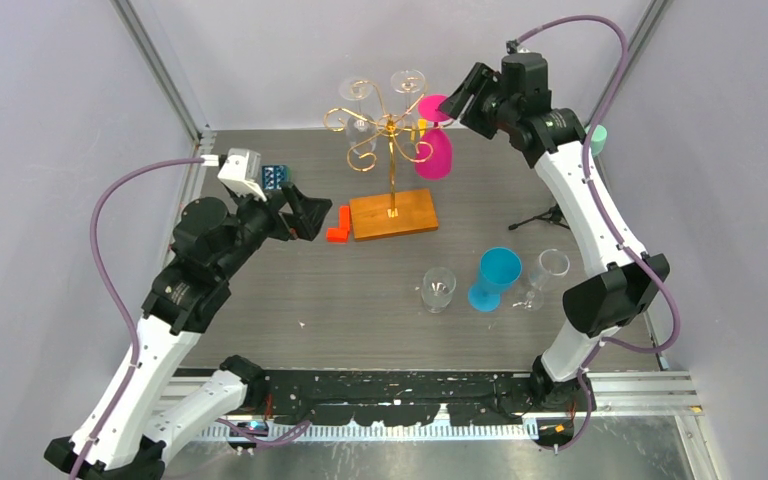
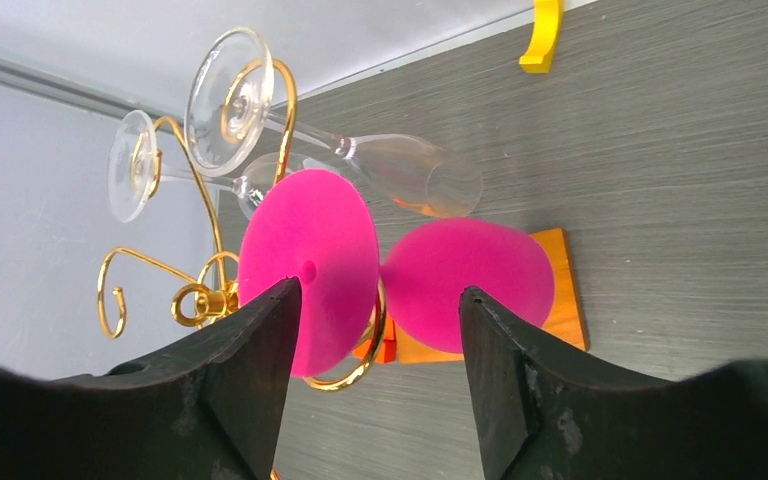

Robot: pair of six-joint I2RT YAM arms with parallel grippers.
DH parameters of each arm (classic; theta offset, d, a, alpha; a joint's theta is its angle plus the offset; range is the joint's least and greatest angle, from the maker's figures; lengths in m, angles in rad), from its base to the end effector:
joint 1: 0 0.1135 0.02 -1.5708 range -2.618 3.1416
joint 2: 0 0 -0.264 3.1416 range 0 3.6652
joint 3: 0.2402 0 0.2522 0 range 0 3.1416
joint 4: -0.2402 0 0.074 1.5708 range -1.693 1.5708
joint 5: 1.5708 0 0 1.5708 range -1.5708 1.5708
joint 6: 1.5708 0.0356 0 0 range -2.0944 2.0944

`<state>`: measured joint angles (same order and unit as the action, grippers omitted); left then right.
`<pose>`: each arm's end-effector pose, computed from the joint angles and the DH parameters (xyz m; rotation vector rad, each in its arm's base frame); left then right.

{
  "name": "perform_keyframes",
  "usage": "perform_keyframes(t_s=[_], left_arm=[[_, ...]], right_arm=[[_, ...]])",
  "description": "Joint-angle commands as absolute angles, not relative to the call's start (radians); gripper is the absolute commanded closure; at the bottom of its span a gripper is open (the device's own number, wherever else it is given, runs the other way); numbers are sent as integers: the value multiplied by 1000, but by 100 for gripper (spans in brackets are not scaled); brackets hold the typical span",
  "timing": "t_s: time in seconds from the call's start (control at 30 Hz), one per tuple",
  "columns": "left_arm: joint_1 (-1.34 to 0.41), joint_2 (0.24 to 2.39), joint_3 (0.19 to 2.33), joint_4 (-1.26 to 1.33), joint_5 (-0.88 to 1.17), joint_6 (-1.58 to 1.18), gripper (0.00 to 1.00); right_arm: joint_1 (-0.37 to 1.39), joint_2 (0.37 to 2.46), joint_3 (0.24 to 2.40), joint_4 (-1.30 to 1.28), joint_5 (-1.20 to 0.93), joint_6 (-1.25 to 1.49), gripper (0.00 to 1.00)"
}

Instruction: Take the wine glass off the wine glass rack

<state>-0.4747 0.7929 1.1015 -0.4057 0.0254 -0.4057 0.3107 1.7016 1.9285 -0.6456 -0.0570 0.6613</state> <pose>0.1410 -0.0735 0.4225 0.0789 1.7123 -0.6824 0.3609 0.1180 0.4443 0.3208 2.0291 0.6749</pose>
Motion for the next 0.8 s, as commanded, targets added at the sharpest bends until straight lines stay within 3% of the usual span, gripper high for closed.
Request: perform_keyframes(t_s=[0.0, 0.2, 0.5, 0.77], left_arm=[[-471, 792, 1066, -285, 100, -374, 0], [-471, 812, 1064, -272, 148, -361, 0], [-471, 808, 1051, -273, 147, -359, 0], [-471, 808, 1045, -274, 143, -357, 0]], right_arm=[[293, 1690, 1956, -531, -128, 663, 41], [276, 1695, 1920, -500, -152, 671, 55], [251, 1695, 1864, -395, -230, 740, 59], [249, 1710, 1864, -377, -270, 753, 75]])
